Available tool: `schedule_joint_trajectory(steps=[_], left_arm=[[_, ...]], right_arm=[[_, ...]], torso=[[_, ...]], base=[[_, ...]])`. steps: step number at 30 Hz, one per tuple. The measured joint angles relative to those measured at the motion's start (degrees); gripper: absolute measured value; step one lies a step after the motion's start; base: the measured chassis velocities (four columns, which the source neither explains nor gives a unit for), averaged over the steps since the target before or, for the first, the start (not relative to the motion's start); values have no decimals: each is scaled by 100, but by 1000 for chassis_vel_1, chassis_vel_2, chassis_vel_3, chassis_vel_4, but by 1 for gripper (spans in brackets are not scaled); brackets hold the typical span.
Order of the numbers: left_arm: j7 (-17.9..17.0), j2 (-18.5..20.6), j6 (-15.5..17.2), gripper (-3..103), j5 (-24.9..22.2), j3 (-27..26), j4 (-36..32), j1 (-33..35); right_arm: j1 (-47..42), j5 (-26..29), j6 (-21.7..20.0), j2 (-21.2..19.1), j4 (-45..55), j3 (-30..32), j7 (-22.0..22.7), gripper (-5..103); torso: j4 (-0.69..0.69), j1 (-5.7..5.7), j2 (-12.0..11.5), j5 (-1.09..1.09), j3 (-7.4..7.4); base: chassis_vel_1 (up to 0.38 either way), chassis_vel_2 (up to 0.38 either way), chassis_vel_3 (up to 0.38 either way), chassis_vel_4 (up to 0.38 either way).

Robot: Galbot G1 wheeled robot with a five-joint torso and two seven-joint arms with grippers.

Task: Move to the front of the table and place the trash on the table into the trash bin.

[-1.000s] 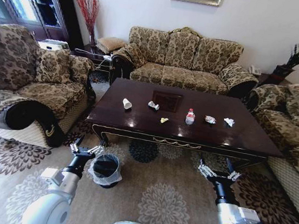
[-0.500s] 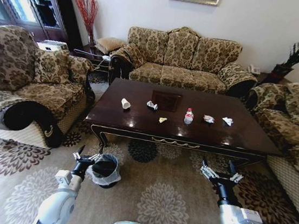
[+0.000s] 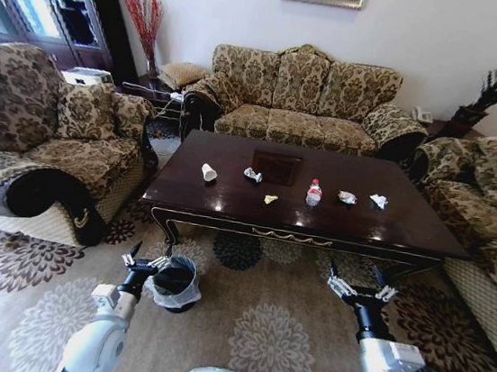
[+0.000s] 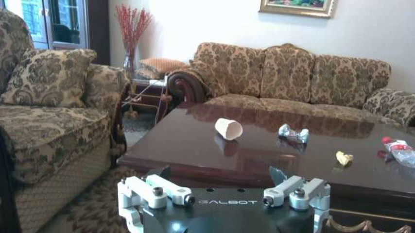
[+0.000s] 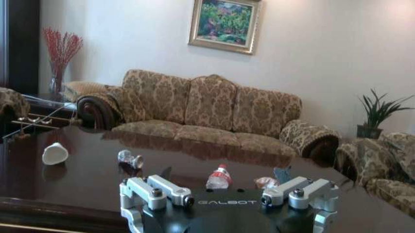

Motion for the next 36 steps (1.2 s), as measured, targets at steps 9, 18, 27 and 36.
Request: schedule_joint_trajectory(steps=[9,18,27,36], left_arm=[[9,-18,11,100,37,16,-83,26],[8,-20,12,100,26,2,-9,8],[6,-24,11,100,21,5,-4,5],[4,-22,11,100,19,3,0,5]], right_arm=[[-26,-56,126,25,-74,0,-51,100],[-17,-27,194,24,-104,-4,-86,100],[-15,-19,197,21,-105,-2,-88,100],[-15,-16,197,22,-105,-3,-88,100]], torso=[[0,0,0,0,0],[1,0,0,-2,0],[-1,0,0,2,0],[0,0,0,-2,0]], base=[[197,185,-180,-184],[268,269,-253,-253],[43,26,-45,-41],[-22,-22,15,9]])
